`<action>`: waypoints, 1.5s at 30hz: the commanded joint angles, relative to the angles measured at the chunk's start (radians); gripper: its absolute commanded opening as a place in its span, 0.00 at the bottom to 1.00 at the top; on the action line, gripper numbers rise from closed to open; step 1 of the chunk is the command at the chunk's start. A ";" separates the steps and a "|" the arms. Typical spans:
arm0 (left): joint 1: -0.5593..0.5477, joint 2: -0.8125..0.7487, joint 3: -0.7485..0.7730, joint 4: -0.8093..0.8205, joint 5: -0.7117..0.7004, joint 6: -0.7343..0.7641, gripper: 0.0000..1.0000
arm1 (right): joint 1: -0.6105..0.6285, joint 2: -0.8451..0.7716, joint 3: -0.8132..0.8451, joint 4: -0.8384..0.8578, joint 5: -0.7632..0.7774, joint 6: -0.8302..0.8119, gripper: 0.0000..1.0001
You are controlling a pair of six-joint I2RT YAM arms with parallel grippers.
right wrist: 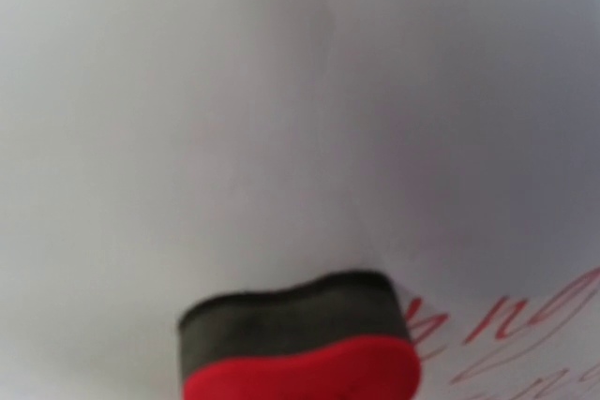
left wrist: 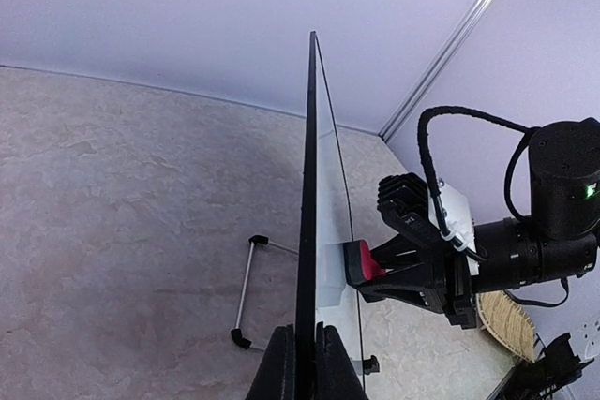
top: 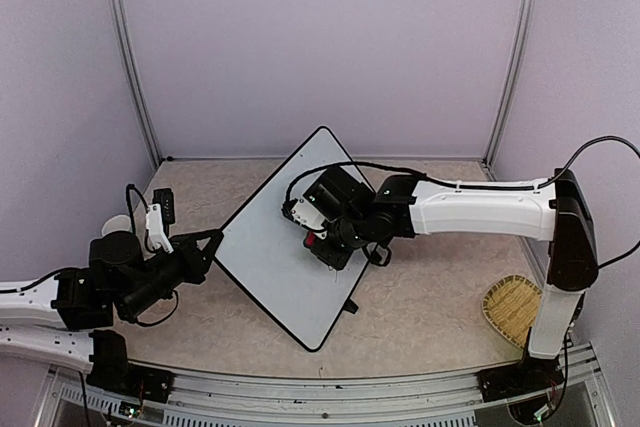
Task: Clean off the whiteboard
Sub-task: Erase the whiteboard at the center of the board.
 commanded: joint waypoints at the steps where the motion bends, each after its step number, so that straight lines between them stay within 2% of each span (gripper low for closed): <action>1: -0.029 0.011 -0.002 -0.058 0.162 0.074 0.00 | -0.016 0.045 -0.030 0.064 -0.078 -0.001 0.21; 10: -0.029 0.001 -0.007 -0.060 0.162 0.074 0.00 | -0.038 0.013 -0.188 0.088 -0.122 0.010 0.21; 24: -0.029 -0.007 -0.007 -0.064 0.161 0.069 0.00 | -0.050 -0.040 -0.279 0.089 -0.135 0.013 0.21; 29: -0.029 0.011 -0.008 -0.051 0.168 0.069 0.00 | -0.052 -0.027 -0.228 0.095 -0.123 0.014 0.21; 45: -0.029 0.004 -0.020 -0.049 0.175 0.060 0.00 | -0.064 0.060 0.121 0.029 -0.102 -0.019 0.21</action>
